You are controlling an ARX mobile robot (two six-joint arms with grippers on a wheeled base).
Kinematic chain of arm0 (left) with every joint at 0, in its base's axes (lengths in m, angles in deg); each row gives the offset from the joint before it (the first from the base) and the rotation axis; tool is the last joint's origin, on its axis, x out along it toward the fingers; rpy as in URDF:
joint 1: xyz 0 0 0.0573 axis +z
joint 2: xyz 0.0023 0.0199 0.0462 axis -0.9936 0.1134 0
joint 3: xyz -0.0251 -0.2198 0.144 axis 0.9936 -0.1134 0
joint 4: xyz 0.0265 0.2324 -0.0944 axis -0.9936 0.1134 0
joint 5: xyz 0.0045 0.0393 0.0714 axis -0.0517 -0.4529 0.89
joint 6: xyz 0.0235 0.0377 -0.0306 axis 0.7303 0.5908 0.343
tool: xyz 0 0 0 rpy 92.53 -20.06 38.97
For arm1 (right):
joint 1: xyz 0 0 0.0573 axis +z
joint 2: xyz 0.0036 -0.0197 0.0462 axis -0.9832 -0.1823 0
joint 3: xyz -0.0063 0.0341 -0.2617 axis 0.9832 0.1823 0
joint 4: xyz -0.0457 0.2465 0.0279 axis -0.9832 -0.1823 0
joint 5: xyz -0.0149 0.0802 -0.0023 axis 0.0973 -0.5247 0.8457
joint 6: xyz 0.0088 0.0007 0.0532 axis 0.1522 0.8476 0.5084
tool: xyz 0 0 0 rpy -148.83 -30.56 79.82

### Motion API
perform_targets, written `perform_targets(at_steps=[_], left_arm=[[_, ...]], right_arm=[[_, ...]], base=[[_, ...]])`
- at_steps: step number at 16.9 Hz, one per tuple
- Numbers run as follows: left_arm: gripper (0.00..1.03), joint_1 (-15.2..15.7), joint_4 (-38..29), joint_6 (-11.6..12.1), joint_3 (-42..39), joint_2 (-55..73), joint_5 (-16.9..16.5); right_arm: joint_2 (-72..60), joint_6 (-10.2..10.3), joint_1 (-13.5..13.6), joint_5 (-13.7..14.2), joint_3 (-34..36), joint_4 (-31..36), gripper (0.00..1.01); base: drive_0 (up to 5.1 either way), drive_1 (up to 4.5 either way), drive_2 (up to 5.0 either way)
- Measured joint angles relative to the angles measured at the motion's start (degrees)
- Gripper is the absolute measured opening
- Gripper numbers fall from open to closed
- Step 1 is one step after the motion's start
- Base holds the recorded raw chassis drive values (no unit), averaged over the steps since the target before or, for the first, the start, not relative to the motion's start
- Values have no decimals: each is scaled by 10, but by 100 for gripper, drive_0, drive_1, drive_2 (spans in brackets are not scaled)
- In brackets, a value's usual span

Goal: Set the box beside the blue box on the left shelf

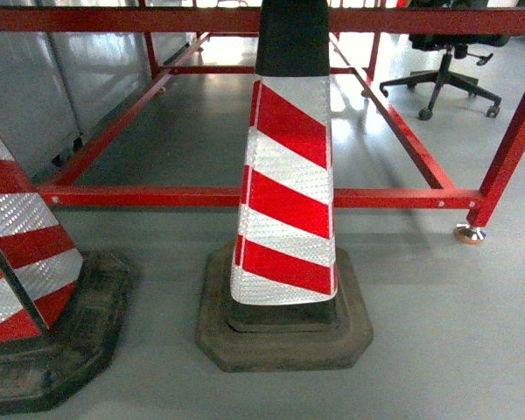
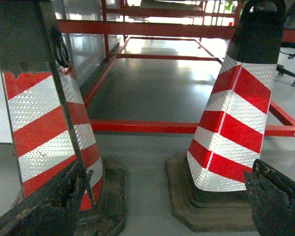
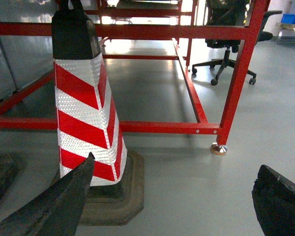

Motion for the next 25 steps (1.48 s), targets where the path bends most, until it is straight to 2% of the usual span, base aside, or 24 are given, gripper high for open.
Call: perform_targets(at_steps=[25], left_arm=[[98,0,0,6,0,0,0]], right_arm=[[0,-1,0,0,0,-1,98]], base=[[0,0,0]])
